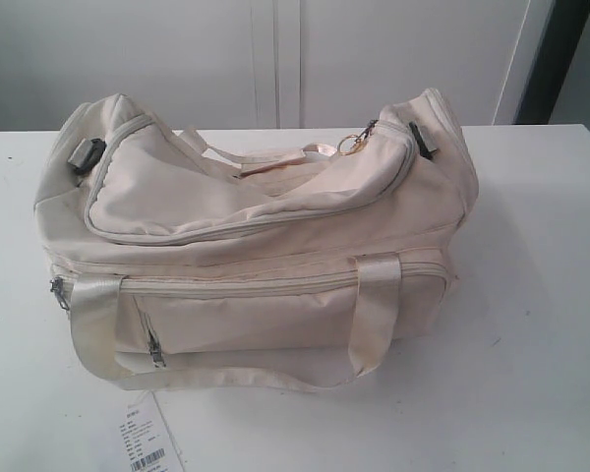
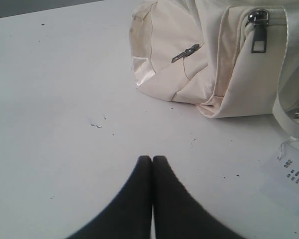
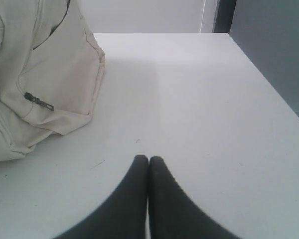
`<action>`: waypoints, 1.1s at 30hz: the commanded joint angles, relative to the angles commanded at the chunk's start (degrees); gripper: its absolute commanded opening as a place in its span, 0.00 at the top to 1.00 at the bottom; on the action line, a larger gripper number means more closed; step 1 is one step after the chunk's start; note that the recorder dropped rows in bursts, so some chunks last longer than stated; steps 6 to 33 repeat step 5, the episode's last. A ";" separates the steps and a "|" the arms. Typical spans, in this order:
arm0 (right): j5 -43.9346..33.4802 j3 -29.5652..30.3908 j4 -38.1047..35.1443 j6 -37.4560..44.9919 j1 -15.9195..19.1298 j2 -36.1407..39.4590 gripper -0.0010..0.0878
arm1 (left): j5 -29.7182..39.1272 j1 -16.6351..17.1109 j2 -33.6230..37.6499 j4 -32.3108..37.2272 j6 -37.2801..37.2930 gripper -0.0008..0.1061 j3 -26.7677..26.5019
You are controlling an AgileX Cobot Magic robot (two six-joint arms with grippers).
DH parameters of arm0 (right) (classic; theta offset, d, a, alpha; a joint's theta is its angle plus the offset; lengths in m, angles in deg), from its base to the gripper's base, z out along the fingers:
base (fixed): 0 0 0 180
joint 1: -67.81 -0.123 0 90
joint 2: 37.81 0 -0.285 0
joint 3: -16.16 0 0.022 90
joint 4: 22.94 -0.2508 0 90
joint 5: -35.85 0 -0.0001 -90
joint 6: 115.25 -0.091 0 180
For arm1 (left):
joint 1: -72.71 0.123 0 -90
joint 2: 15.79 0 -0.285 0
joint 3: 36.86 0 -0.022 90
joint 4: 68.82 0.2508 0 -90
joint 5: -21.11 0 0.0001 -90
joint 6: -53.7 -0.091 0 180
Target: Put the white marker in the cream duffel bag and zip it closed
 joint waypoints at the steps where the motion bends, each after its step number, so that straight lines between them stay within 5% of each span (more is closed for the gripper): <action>1: 0.00 0.00 0.00 0.00 0.00 0.00 0.99 | 0.00 0.00 0.00 0.00 0.00 0.99 0.00; 33: 0.00 0.00 0.00 0.00 0.00 0.00 0.99 | 0.00 0.00 0.00 0.00 0.00 0.99 0.00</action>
